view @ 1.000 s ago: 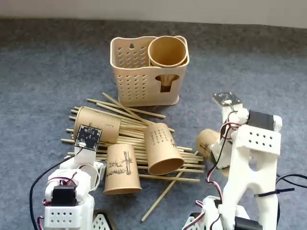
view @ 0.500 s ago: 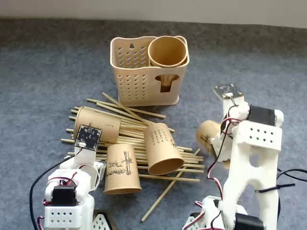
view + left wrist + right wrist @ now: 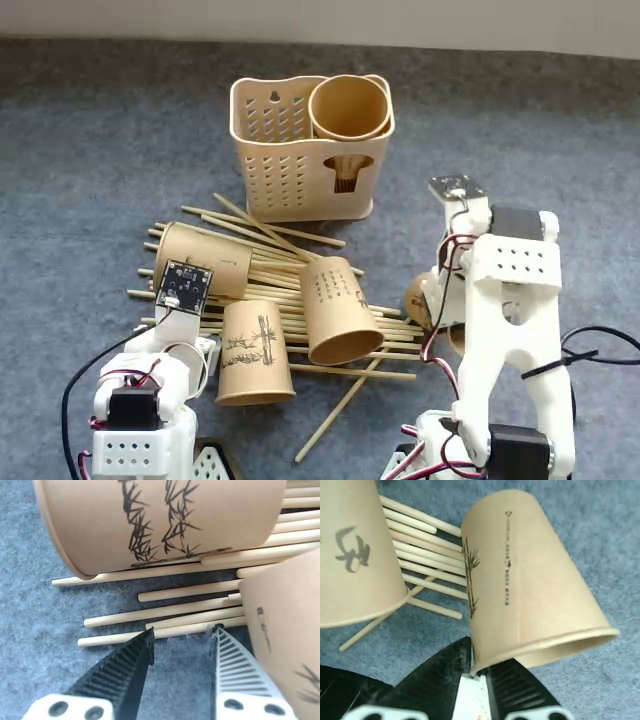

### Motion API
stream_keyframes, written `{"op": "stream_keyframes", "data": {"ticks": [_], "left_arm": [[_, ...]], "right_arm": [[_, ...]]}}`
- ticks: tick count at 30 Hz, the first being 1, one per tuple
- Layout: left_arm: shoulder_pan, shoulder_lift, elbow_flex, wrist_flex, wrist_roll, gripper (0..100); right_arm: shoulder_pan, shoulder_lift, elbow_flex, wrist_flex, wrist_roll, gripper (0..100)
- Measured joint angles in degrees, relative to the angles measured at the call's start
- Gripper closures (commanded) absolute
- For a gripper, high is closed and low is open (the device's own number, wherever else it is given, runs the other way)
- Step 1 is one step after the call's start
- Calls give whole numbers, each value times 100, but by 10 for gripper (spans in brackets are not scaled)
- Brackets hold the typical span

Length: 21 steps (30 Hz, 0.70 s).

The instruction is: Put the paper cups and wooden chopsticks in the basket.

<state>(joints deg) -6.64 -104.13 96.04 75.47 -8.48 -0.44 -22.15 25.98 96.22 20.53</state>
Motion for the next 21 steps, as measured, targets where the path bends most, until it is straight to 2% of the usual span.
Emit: {"op": "stream_keyframes", "data": {"ticks": [6, 21], "left_arm": [[0, 0, 0, 0, 0, 811], [0, 0, 0, 0, 0, 811]], "right_arm": [[-185, 9, 0, -642, -422, 961], [-255, 9, 0, -1644, -800, 974]]}}
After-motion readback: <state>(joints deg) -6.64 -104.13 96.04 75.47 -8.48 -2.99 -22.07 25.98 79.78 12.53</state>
